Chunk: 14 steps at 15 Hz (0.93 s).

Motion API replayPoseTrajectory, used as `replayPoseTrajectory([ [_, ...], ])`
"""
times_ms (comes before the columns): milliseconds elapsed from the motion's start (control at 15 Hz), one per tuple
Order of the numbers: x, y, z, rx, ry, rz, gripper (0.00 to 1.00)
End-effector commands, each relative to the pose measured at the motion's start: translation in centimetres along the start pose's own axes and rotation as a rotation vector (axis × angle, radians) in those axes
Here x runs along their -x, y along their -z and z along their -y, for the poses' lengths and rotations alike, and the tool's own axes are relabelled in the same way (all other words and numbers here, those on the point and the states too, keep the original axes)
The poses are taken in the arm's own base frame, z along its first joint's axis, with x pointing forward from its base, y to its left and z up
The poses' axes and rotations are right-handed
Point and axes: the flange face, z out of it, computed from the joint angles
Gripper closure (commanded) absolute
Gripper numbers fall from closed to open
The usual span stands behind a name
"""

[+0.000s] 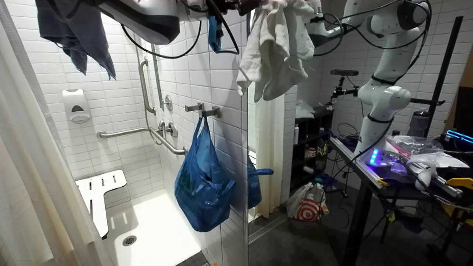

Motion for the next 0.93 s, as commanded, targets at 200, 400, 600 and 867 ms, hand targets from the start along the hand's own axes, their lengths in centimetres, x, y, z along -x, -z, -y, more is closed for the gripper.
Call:
replayPoseTrajectory([
  [200,4.9,0.9,-6.8,-0.089,0.121,0.292,0.99],
  [400,6.7,0.1,-9.1,-0.140,0.187,0.410,0.99],
  [600,7.4,-0.7,-10.3,-0.193,0.238,0.524,0.99],
  [867,8.5,-2.1,-12.0,-0.242,0.304,0.698,0.99],
])
